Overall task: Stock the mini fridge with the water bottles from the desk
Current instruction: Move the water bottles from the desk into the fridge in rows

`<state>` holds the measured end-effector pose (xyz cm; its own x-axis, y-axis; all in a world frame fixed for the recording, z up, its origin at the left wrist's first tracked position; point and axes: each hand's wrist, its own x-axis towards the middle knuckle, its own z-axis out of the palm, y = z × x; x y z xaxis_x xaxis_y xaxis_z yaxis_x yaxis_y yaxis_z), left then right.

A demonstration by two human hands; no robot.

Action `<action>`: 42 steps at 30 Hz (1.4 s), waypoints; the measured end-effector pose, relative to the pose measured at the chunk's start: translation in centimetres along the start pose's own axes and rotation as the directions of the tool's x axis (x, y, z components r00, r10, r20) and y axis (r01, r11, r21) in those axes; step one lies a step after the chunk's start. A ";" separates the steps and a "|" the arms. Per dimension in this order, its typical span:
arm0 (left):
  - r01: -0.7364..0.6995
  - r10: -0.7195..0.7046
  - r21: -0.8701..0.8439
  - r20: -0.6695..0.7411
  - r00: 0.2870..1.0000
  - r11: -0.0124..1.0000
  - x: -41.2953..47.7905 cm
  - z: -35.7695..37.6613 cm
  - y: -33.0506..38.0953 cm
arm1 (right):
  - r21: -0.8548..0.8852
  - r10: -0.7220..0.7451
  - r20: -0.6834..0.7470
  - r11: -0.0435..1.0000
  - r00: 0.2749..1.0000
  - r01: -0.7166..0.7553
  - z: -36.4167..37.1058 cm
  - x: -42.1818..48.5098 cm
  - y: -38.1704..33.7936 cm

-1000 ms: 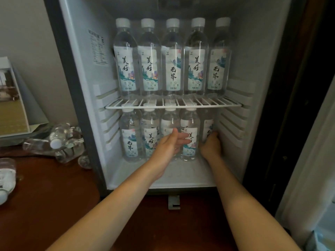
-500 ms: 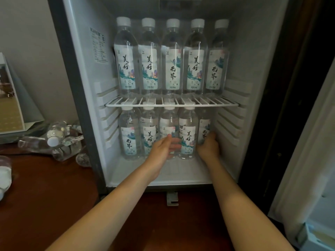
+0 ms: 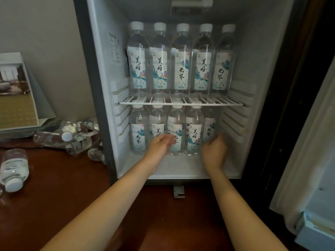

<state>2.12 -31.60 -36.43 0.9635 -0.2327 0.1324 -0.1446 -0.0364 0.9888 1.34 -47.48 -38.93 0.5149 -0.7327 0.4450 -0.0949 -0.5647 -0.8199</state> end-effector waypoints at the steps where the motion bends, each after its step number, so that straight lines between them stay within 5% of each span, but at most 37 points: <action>1: -0.004 0.005 0.024 -0.015 1.000 1.000 -0.3 -0.6 0.0 | 0.048 -0.047 -0.028 0.998 0.999 0.048 -0.2 -1.0 -0.6; 7: -0.182 0.212 0.292 -0.074 0.975 0.939 -3.8 -5.9 0.2 | 0.255 -0.488 -0.021 0.841 0.872 0.477 -0.2 -7.7 -5.3; 10: -0.400 0.567 0.576 -0.138 0.812 0.713 -6.8 -10.7 -0.1 | 0.280 -0.679 0.033 0.710 0.733 0.646 0.9 -11.1 -7.5; 13: -0.372 0.721 0.763 -0.173 0.671 0.529 -8.9 -16.4 -1.4 | 0.311 -0.777 0.105 0.619 0.621 0.721 2.7 -14.6 -9.3; 17: -0.138 0.586 0.770 -0.342 0.735 0.623 -9.7 -22.4 -4.1 | 0.408 -0.812 0.263 0.582 0.520 0.703 5.6 -19.5 -11.1; 21: 0.056 0.350 0.706 -0.417 0.839 0.706 -8.6 -25.5 -6.9 | 0.362 -0.708 0.549 0.681 0.445 0.637 9.0 -23.3 -13.1; 24: 0.115 0.245 0.675 -0.414 0.877 0.729 -6.8 -26.1 -8.0 | 0.191 -0.523 0.696 0.795 0.492 0.576 11.8 -24.1 -14.7; 31: 0.098 0.137 0.624 -0.318 0.938 0.775 0.0 -25.4 -8.5 | -0.195 -0.165 0.761 0.864 0.627 0.464 16.5 -22.3 -16.4; 38: -0.030 0.290 0.659 -0.289 0.912 0.752 1.6 -26.3 -10.7 | -0.418 -0.185 0.770 0.578 0.611 0.701 18.6 -21.1 -15.0; 42: -0.038 0.322 0.660 -0.315 0.893 0.751 1.5 -26.8 -10.7 | -0.444 -0.235 0.750 0.513 0.618 0.734 18.7 -20.9 -15.2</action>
<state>11.17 -5.52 -44.92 0.8847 0.0869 0.4580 -0.2934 -0.6595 0.6920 7.99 -16.45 -42.53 0.9798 -0.0349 0.1971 -0.0488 -0.9966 0.0658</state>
